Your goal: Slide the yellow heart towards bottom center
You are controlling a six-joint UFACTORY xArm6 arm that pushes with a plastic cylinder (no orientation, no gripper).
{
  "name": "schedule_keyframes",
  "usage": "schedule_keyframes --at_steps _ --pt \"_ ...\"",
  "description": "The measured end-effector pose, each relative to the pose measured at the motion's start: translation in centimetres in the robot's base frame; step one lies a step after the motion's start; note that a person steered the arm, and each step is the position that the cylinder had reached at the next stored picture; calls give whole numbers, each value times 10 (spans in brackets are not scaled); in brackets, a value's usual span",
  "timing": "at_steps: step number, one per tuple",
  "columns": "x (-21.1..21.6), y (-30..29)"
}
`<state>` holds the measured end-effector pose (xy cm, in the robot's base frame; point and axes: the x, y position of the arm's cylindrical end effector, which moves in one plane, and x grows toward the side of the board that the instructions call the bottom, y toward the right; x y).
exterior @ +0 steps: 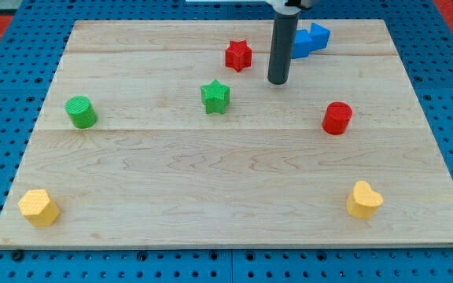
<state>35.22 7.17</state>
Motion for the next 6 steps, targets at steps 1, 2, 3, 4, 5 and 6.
schedule_keyframes --at_steps 1,2,3,4,5,6 --pt "33 -19" --pt "121 15" --pt "147 134" --pt "187 202" --pt "206 110" --pt "222 -44"
